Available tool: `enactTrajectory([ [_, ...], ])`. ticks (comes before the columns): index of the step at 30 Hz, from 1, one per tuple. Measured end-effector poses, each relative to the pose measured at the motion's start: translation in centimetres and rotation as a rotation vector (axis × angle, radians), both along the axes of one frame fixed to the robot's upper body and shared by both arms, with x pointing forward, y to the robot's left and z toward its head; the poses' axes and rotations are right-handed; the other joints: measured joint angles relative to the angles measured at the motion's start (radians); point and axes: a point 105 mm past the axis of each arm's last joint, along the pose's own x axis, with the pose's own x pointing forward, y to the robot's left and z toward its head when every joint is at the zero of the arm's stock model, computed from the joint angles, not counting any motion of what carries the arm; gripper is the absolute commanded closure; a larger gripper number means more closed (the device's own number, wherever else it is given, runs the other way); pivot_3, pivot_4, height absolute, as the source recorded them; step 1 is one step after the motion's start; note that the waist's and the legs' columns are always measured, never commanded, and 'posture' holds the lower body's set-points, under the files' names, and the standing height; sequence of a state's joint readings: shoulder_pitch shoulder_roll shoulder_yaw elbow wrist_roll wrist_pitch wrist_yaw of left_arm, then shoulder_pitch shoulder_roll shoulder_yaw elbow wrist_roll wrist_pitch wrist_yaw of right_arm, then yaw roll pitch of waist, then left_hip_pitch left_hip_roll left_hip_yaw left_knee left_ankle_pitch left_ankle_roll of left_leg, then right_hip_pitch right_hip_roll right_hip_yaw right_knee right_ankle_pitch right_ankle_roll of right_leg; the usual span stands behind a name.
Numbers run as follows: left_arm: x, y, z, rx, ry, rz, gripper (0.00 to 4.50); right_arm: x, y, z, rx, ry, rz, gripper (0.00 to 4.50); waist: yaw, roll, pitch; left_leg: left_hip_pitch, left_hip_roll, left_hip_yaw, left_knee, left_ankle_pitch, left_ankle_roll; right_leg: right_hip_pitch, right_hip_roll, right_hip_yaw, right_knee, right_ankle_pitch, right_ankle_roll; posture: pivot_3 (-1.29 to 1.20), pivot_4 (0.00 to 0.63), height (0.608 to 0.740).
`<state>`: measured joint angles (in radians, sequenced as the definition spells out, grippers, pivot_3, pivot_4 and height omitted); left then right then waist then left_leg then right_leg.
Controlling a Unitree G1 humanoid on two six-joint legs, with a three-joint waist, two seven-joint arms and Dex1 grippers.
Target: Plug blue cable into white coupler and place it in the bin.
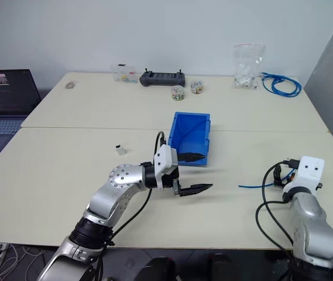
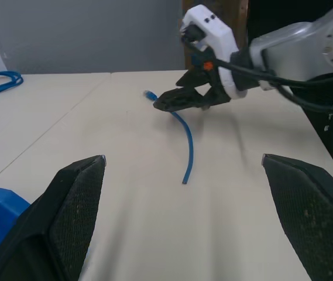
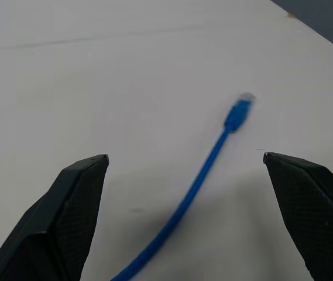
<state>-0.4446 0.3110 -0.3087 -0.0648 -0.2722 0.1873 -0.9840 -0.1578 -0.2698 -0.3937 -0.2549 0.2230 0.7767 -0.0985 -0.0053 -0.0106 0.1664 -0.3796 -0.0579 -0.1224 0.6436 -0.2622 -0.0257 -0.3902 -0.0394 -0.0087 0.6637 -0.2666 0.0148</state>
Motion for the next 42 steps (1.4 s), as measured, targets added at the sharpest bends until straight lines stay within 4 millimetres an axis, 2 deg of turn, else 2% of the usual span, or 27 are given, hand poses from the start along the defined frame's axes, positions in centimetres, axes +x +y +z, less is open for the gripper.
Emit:
enactTrajectory([
  [2, -0.1, -0.1, -0.1, 0.002, -0.006, -0.005, 0.01, 0.4, 0.0, -0.6, 0.022, 0.031, -0.010, 0.00, -0.001, 0.001, 0.000, 0.000, 0.000, 0.000, 0.000, 0.000, 0.000, 0.000, 0.000, 0.000, 0.000, 0.000, 0.000, 0.00, 0.150, 0.740],
  [5, -0.2, -0.1, -0.1, 0.002, -0.016, -0.004, 0.00, 0.9, 0.2, -0.8, 0.040, 0.045, -0.006, 0.45, -0.003, 0.001, 0.000, 0.000, 0.000, 0.000, 0.000, 0.000, 0.000, 0.000, 0.000, 0.000, 0.001, 0.000, 0.000, 0.00, 0.150, 0.740],
  [12, 0.0, -0.2, -0.1, 0.008, -0.004, 0.010, 0.00, 2.1, 0.5, -0.3, 0.132, 0.006, -0.051, 2.20, -0.010, 0.001, 0.000, 0.000, 0.000, 0.000, 0.000, 0.000, 0.000, 0.000, 0.001, 0.000, 0.001, 0.000, 0.000, 0.00, 0.150, 0.740],
  [18, 0.0, -0.4, 0.0, 0.001, 0.021, 0.015, 0.00, 1.9, 0.1, 0.0, 0.135, -0.026, -0.093, 3.64, -0.017, 0.002, 0.000, 0.000, 0.000, 0.000, 0.000, 0.000, 0.001, 0.000, 0.001, 0.000, 0.001, 0.000, 0.000, 0.00, 0.150, 0.740],
  [22, 0.2, -0.2, 0.3, 0.000, 0.023, 0.029, 0.00, 1.3, -1.0, 1.3, 0.155, -0.082, -0.124, 4.42, -0.020, 0.002, 0.000, 0.000, 0.000, 0.000, 0.000, 0.000, 0.001, 0.000, 0.001, 0.000, 0.001, 0.000, 0.000, 0.00, 0.150, 0.740],
  [25, 0.2, 0.0, 0.3, 0.007, 0.025, 0.036, 0.00, 0.9, -1.5, 2.3, 0.156, -0.097, -0.091, 4.47, -0.021, 0.003, 0.001, 0.000, 0.000, 0.000, 0.000, 0.000, 0.001, 0.000, 0.001, 0.000, 0.001, 0.000, 0.001, 0.00, 0.150, 0.740],
  [31, 0.7, 1.4, 0.5, 0.023, 0.019, 0.077, 0.00, 0.6, -2.6, 5.7, 0.097, -0.102, 0.078, 4.47, -0.024, 0.004, 0.001, 0.000, 0.000, 0.000, 0.000, 0.000, 0.001, 0.000, 0.001, 0.000, 0.001, -0.002, 0.004, 0.00, 0.150, 0.740],
  [33, 0.7, 1.6, 0.3, 0.029, 0.024, 0.086, 0.00, 0.5, -3.0, 6.1, 0.078, -0.092, 0.094, 4.47, -0.024, 0.004, 0.001, 0.000, 0.001, 0.000, 0.000, 0.000, 0.001, 0.000, 0.001, -0.001, 0.001, -0.002, 0.004, 0.00, 0.150, 0.740],
  [36, 0.7, 1.6, 0.3, 0.027, 0.024, 0.090, 0.00, 1.0, -2.3, 4.8, 0.107, -0.052, 0.108, 4.04, -0.025, 0.004, 0.001, 0.000, 0.001, 0.000, 0.000, 0.000, 0.001, 0.000, 0.001, 0.000, 0.001, -0.002, 0.004, 0.00, 0.150, 0.740],
  [38, 0.6, 1.6, 0.3, 0.023, 0.018, 0.097, 0.00, 1.5, -1.1, 3.2, 0.129, -0.011, 0.121, 3.55, -0.025, 0.004, 0.001, 0.000, 0.001, 0.000, 0.000, 0.000, 0.001, 0.000, 0.001, 0.000, 0.001, -0.002, 0.004, 0.00, 0.150, 0.740],
  [42, 0.4, 1.6, 0.6, 0.022, 0.002, 0.091, 0.00, 1.7, -0.6, 2.5, 0.111, 0.004, 0.104, 2.69, -0.021, 0.004, 0.001, 0.000, 0.000, 0.000, 0.001, 0.000, 0.001, 0.000, 0.001, 0.000, 0.001, -0.002, 0.004, 0.00, 0.150, 0.740],
])
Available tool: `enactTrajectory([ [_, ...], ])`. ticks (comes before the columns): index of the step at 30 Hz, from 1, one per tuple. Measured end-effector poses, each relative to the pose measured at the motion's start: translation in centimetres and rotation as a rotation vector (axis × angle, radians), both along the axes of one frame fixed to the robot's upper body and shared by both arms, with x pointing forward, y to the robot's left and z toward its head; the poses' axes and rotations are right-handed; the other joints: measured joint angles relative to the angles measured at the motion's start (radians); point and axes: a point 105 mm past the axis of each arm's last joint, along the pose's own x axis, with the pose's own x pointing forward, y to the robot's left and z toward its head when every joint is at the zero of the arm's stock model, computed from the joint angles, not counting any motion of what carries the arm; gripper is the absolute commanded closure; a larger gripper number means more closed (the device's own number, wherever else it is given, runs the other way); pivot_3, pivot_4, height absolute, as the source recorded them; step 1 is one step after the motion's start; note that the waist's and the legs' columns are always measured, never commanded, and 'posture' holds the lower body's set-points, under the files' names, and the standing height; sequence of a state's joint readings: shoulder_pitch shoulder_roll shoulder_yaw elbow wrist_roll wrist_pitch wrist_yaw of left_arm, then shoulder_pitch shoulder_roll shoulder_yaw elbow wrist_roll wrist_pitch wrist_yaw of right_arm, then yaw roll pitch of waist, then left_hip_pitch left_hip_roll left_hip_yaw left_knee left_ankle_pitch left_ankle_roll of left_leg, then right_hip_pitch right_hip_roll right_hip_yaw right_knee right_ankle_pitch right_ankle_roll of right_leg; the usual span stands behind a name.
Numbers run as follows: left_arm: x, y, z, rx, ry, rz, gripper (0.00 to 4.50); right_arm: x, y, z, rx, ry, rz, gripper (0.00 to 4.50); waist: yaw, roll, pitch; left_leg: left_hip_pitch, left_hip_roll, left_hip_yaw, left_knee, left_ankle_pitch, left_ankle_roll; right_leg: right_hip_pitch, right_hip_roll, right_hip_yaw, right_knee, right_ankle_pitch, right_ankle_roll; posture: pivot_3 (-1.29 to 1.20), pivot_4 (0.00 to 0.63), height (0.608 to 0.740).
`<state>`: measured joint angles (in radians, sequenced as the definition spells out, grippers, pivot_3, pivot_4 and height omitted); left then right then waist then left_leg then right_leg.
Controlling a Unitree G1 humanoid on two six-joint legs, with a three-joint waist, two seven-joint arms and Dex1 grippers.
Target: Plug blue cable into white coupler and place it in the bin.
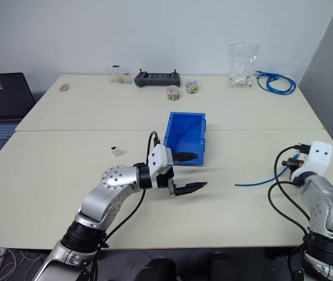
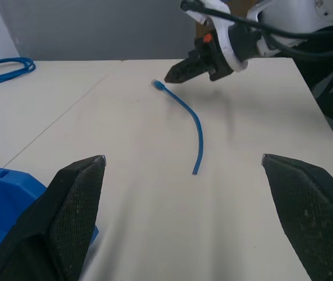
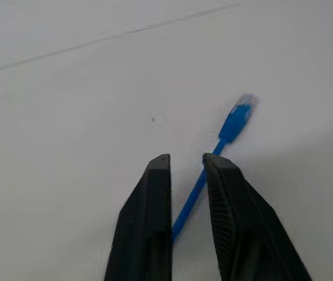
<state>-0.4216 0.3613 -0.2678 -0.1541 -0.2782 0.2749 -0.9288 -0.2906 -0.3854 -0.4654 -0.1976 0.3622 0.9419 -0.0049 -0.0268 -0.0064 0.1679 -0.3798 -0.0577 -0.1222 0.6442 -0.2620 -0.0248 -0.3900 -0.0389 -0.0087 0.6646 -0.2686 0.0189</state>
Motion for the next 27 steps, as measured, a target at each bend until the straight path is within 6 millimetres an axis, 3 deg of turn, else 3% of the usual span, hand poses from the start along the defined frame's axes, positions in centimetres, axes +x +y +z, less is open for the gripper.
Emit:
enactTrajectory([
  [6, 0.0, 0.2, -0.1, 0.009, -0.005, 0.003, 0.00, 0.3, -0.3, -0.4, -0.037, -0.004, -0.060, 1.25, 0.000, 0.000, 0.000, 0.000, 0.000, 0.000, 0.000, 0.000, 0.000, 0.000, 0.000, 0.000, 0.000, 0.000, 0.000, 0.00, 0.150, 0.740],
  [9, 0.0, 0.1, 0.0, 0.007, -0.022, 0.001, 0.00, 0.7, -0.7, -2.0, -0.031, 0.043, -0.115, 0.53, -0.001, 0.000, 0.000, 0.000, 0.000, 0.000, 0.000, 0.000, 0.000, 0.000, 0.000, 0.000, 0.000, 0.000, 0.000, 0.00, 0.150, 0.740],
  [15, 0.1, -0.1, -0.1, 0.002, -0.023, -0.002, 0.00, 2.4, -0.8, -2.7, -0.029, 0.068, -0.141, 0.53, -0.005, 0.000, 0.000, 0.001, 0.000, 0.002, 0.000, 0.000, 0.000, 0.000, 0.000, 0.001, 0.000, 0.001, -0.002, 0.00, 0.150, 0.740],
  [23, 0.2, -0.2, 0.2, 0.002, -0.031, -0.003, 0.00, 3.7, -0.8, -2.5, 0.008, 0.065, -0.169, 2.13, -0.004, 0.000, 0.000, 0.001, 0.000, 0.002, 0.000, 0.000, 0.000, 0.000, 0.000, 0.001, 0.000, 0.003, -0.003, 0.00, 0.150, 0.740],
  [27, 0.2, -0.2, 0.2, 0.005, -0.027, 0.000, 0.00, 3.6, -1.4, -2.5, 0.057, 0.053, -0.227, 3.15, -0.004, 0.000, 0.000, 0.001, 0.000, 0.002, 0.000, 0.000, 0.000, 0.000, 0.000, 0.001, 0.000, 0.003, -0.004, 0.00, 0.150, 0.740],
])
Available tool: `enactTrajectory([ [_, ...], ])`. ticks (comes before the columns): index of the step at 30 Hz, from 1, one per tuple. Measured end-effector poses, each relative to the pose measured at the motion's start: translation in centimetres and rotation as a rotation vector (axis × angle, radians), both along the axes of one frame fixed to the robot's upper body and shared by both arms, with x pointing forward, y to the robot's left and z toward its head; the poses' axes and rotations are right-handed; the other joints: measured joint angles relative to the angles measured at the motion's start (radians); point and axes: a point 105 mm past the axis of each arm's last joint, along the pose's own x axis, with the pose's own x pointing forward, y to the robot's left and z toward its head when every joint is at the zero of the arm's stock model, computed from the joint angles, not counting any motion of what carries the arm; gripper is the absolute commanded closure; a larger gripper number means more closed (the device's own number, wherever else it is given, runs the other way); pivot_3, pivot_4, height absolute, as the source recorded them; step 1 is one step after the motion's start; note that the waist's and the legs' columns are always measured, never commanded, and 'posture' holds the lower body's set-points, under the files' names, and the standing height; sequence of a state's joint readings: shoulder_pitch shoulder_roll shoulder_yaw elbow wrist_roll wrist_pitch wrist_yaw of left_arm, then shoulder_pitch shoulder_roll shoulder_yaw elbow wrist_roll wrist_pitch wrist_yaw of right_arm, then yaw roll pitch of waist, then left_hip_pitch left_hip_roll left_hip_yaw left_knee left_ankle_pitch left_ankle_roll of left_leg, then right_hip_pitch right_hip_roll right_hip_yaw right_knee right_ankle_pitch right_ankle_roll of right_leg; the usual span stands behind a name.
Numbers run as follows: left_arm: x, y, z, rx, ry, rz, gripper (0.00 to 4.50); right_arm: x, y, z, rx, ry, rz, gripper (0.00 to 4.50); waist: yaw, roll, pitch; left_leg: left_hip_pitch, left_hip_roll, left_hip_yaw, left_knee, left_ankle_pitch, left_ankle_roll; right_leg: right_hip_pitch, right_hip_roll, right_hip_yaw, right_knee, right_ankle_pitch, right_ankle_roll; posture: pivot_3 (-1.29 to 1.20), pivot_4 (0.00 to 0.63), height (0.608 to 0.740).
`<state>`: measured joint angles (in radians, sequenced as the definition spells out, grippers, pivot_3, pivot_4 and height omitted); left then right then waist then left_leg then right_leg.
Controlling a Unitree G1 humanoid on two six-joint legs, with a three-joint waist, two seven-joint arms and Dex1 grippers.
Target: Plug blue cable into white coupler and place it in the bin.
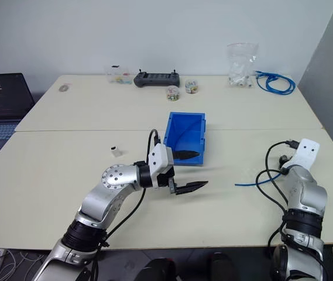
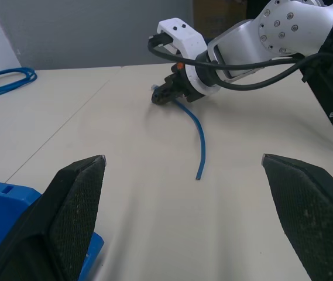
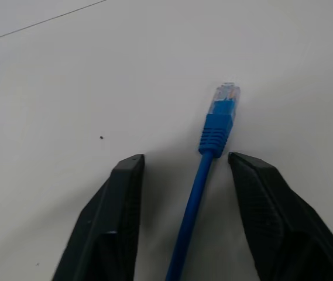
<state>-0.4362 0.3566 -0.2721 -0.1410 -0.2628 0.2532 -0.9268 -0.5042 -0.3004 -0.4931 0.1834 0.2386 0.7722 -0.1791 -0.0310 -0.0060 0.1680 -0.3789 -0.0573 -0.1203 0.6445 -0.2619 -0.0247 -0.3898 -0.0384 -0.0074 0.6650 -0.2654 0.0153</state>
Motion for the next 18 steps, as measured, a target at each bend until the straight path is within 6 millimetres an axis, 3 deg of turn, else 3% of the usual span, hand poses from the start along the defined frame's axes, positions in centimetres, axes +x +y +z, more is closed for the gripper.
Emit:
enactTrajectory([
  [5, -0.1, 0.0, 0.1, 0.001, -0.006, -0.001, 0.00, -0.3, -0.4, 0.0, 0.049, -0.018, -0.053, 4.49, -0.001, 0.000, 0.000, 0.000, 0.000, 0.000, 0.000, 0.000, 0.000, 0.000, 0.000, 0.000, 0.000, 0.000, 0.000, 0.00, 0.150, 0.740],
  [9, -0.1, 0.0, 0.1, 0.004, -0.007, 0.000, 0.00, -0.4, 0.0, 0.2, 0.084, -0.037, -0.040, 4.49, -0.001, 0.000, 0.000, 0.000, 0.000, 0.000, 0.000, 0.000, 0.000, 0.000, 0.000, 0.000, 0.000, 0.000, 0.000, 0.00, 0.150, 0.740],
  [12, 0.0, 0.2, 0.0, 0.013, -0.007, 0.004, 0.00, -0.3, 0.3, 1.5, 0.048, -0.071, 0.025, 4.49, 0.000, 0.001, 0.001, 0.000, 0.000, 0.000, 0.000, 0.000, 0.000, 0.000, 0.000, 0.000, 0.000, 0.000, 0.000, 0.00, 0.150, 0.740],
  [15, 0.1, 0.9, -0.1, 0.025, 0.004, 0.028, 0.00, 0.0, 1.0, 6.1, -0.117, -0.172, 0.276, 4.49, 0.000, 0.006, 0.003, -0.001, -0.002, 0.002, 0.000, 0.000, 0.001, -0.001, 0.001, 0.000, -0.001, -0.001, 0.003, 0.00, 0.150, 0.740],
  [18, 0.3, 2.4, -0.1, 0.038, 0.012, 0.079, 0.00, -0.2, 3.5, 10.8, -0.335, -0.250, 0.589, 4.49, -0.005, 0.006, 0.004, 0.000, 0.000, 0.003, -0.001, 0.000, 0.001, -0.001, 0.001, -0.001, -0.002, -0.003, 0.005, 0.00, 0.150, 0.740],
])
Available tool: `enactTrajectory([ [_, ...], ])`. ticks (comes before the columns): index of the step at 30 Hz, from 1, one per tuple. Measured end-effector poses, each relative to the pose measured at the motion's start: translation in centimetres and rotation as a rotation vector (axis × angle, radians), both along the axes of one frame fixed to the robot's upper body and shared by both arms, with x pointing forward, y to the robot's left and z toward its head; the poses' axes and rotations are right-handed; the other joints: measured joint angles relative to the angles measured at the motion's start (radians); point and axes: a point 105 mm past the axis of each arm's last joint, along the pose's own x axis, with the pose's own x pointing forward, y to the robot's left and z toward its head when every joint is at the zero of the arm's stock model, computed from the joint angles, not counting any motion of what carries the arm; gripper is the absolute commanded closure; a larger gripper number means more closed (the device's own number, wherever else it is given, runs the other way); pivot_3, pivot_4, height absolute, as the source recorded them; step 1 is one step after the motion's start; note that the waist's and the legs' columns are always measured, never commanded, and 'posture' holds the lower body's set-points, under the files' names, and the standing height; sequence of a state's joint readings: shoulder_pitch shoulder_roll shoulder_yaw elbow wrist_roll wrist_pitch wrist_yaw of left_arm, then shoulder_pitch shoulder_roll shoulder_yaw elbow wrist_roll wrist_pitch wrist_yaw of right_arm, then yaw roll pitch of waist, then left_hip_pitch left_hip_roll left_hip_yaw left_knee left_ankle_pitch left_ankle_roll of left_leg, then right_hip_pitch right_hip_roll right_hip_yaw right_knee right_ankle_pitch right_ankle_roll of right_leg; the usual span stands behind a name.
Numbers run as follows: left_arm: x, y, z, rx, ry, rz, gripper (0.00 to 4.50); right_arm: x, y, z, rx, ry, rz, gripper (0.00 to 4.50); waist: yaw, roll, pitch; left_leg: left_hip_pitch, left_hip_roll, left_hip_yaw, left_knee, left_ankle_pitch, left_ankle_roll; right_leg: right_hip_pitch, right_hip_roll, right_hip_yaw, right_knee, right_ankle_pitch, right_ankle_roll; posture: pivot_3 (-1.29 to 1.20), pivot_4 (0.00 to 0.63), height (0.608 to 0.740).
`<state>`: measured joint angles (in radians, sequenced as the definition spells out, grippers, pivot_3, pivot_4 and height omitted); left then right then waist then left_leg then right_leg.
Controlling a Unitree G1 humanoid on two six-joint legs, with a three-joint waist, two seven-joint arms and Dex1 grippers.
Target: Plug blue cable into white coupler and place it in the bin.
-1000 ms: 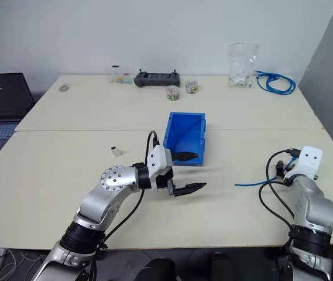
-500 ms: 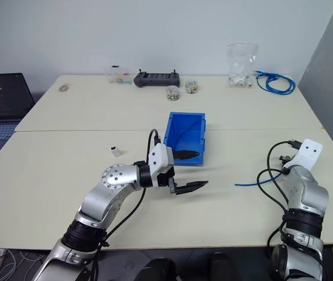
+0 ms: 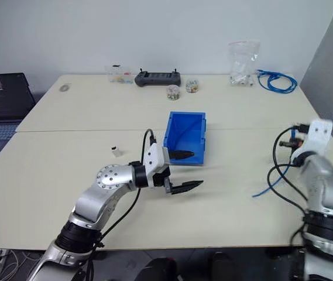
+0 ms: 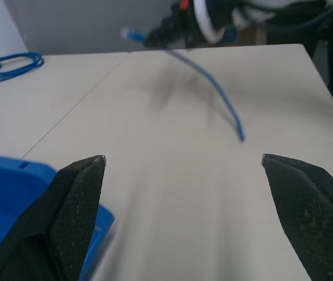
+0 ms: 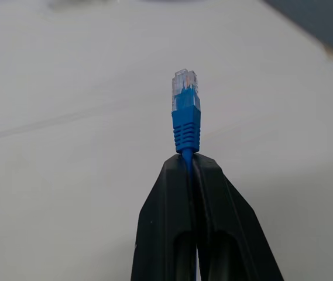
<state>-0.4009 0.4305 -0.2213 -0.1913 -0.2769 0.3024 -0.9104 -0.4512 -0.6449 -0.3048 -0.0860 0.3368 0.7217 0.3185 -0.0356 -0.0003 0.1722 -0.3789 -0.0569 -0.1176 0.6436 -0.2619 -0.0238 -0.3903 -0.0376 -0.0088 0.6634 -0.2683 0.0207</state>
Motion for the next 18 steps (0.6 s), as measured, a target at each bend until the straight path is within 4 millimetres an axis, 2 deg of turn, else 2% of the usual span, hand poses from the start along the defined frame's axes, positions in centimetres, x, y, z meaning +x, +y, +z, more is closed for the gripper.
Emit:
enactTrajectory([
  [1, 0.0, 0.7, 0.0, 0.011, -0.002, 0.017, 0.00, -0.3, 1.3, 1.1, -0.056, -0.018, 0.107, 4.49, -0.001, 0.000, 0.000, 0.000, 0.001, 0.000, 0.000, 0.000, 0.000, 0.000, 0.000, 0.000, 0.000, 0.000, 0.000, 0.00, 0.150, 0.740],
  [3, -0.1, 2.0, -0.3, 0.031, 0.006, 0.050, 0.00, -1.5, 4.9, 1.7, -0.155, 0.025, 0.398, 4.49, -0.001, 0.000, 0.001, 0.001, 0.003, -0.001, -0.001, 0.000, 0.000, 0.000, 0.000, 0.000, 0.000, 0.000, 0.000, 0.00, 0.150, 0.740],
  [5, -0.4, 4.0, -1.0, 0.070, 0.025, 0.101, 0.00, -4.3, 9.8, 1.0, -0.298, 0.121, 0.780, 4.49, -0.002, 0.000, 0.001, 0.001, 0.004, -0.003, -0.001, 0.000, 0.000, 0.000, 0.001, -0.001, -0.001, 0.000, -0.001, 0.00, 0.150, 0.740],
  [8, -0.7, 6.0, -1.6, 0.112, 0.039, 0.152, 0.00, -7.2, 14.0, -0.4, -0.397, 0.196, 1.105, 4.49, 0.005, -0.003, 0.003, 0.000, 0.004, -0.005, 0.000, 0.000, 0.000, 0.001, 0.001, -0.002, -0.001, 0.000, -0.001, 0.00, 0.150, 0.740],
  [10, -1.2, 7.0, -2.1, 0.138, 0.049, 0.171, 0.00, -8.0, 15.6, -1.3, -0.424, 0.229, 1.224, 4.49, 0.008, -0.004, 0.004, -0.001, 0.003, -0.005, 0.000, 0.000, 0.000, 0.001, -0.001, -0.002, -0.001, 0.000, 0.000, 0.00, 0.150, 0.740],
  [13, -2.1, 9.4, -3.7, 0.222, 0.072, 0.215, 0.00, -8.1, 18.8, -2.4, -0.452, 0.226, 1.358, 4.49, 0.007, -0.007, 0.005, -0.001, 0.003, -0.005, 0.000, 0.000, -0.001, -0.001, -0.001, -0.001, -0.001, 0.000, -0.001, 0.00, 0.150, 0.740],
  [16, -2.8, 10.8, -4.5, 0.272, 0.073, 0.230, 0.00, -7.6, 21.4, -4.3, -0.459, 0.262, 1.421, 4.49, 0.010, -0.007, 0.006, -0.003, 0.002, -0.005, 0.000, 0.000, -0.001, -0.003, -0.002, -0.002, -0.002, 0.003, -0.006, 0.00, 0.150, 0.740],
  [17, -3.3, 11.5, -5.0, 0.298, 0.077, 0.230, 0.00, -7.4, 22.8, -5.3, -0.458, 0.277, 1.444, 4.49, 0.010, -0.007, 0.006, -0.005, 0.002, -0.005, -0.001, 0.000, -0.001, -0.005, -0.002, -0.001, -0.002, 0.003, -0.006, 0.00, 0.150, 0.740],
  [18, -3.4, 11.6, -5.0, 0.304, 0.079, 0.231, 0.00, -7.4, 23.1, -5.6, -0.458, 0.283, 1.448, 4.49, 0.010, -0.007, 0.006, -0.005, 0.002, -0.005, -0.001, 0.000, -0.001, -0.005, -0.002, -0.001, -0.002, 0.003, -0.006, 0.00, 0.150, 0.740],
])
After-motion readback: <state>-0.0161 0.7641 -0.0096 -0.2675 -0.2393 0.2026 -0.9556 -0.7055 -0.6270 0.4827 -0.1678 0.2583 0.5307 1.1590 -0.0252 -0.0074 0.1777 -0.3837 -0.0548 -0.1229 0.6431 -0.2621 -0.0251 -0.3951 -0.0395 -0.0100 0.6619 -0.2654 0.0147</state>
